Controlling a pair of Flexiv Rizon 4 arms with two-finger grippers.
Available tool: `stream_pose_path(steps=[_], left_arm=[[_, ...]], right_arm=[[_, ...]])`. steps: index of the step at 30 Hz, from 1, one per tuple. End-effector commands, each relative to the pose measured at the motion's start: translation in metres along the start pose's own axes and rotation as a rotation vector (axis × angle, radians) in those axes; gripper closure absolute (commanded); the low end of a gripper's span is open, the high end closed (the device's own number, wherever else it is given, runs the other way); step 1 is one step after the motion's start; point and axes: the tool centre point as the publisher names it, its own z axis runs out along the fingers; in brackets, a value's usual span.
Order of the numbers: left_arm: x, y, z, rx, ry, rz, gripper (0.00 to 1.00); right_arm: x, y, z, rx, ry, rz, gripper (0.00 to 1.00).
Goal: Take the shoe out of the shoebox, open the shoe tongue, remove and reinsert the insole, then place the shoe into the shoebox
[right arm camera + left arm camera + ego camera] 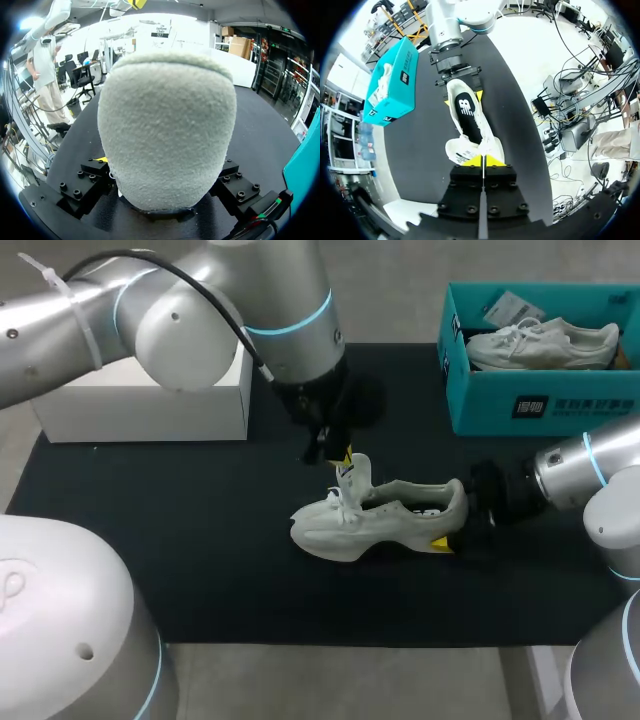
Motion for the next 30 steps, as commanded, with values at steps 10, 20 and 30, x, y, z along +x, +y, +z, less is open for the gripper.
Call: stream_pose_path(steps=[10, 20, 30], left_arm=[[-0.005, -0.001, 0.003, 0.001, 0.009, 0.002, 1.00], [0.008, -0.023, 0.029, -0.149, -0.112, -0.220, 1.00], [0.003, -0.051, 0.065, -0.121, -0.059, -0.267, 1.00]], right_arm=[[0.001, -0.003, 0.002, 0.004, -0.002, 0.000, 1.00], [0.001, -0.003, 0.002, 0.004, -0.002, 0.000, 1.00], [0.001, -0.003, 0.002, 0.004, -0.002, 0.000, 1.00]])
